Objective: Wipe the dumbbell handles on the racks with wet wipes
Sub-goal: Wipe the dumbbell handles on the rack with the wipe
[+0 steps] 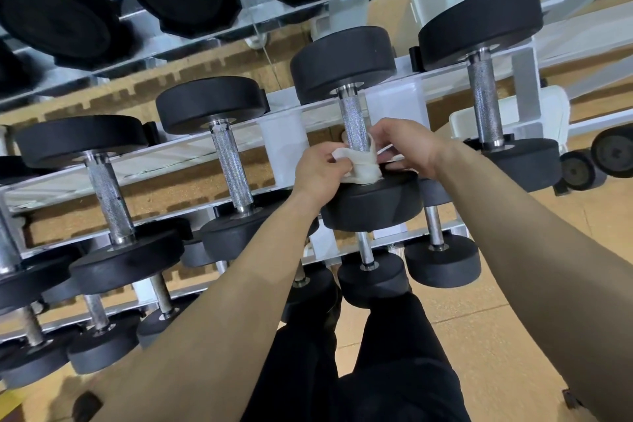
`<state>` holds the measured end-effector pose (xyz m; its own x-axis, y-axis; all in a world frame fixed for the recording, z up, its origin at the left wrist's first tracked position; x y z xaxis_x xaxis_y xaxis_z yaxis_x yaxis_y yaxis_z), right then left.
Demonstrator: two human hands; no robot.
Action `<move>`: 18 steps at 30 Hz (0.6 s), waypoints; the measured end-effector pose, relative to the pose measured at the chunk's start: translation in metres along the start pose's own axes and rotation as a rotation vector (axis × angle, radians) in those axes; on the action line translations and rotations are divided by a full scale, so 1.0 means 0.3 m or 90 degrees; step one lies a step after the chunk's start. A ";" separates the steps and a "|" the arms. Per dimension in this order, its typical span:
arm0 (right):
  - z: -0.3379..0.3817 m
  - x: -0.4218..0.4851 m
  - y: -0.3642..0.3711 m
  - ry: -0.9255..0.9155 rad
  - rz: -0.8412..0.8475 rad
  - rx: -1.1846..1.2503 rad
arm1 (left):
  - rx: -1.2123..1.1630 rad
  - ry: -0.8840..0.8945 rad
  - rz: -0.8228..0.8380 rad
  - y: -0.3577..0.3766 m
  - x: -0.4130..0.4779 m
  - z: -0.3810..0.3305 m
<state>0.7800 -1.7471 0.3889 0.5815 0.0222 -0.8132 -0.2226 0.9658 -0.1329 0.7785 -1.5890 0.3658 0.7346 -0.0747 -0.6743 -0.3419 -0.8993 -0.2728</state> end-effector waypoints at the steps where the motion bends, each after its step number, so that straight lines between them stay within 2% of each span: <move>1: -0.006 -0.004 -0.008 -0.008 -0.017 0.010 | -0.001 -0.006 -0.009 0.000 -0.004 0.002; 6: -0.035 -0.064 -0.036 -0.077 -0.066 0.013 | 0.031 -0.013 -0.056 -0.020 -0.027 -0.017; 9: -0.037 -0.076 -0.008 -0.107 -0.029 0.000 | 0.033 0.008 -0.063 -0.036 -0.062 -0.037; 15: 0.007 -0.037 0.019 -0.126 0.035 -0.081 | -0.038 0.019 0.047 0.017 -0.093 -0.076; 18: 0.011 -0.017 0.021 -0.109 0.070 -0.081 | -0.132 -0.056 0.070 0.013 -0.086 -0.066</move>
<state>0.7782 -1.7403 0.3942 0.6705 0.1794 -0.7199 -0.3821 0.9152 -0.1279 0.7697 -1.5989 0.3958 0.6427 -0.1477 -0.7518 -0.2825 -0.9578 -0.0533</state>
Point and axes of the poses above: each hand's wrist, its own x-axis towards the middle knuckle, its own y-axis out of the palm, z = x × y, the point moved 6 cm from there along x, towards the middle knuckle, and after that the axes turned 3 degrees about -y, right-handed, at the moved point
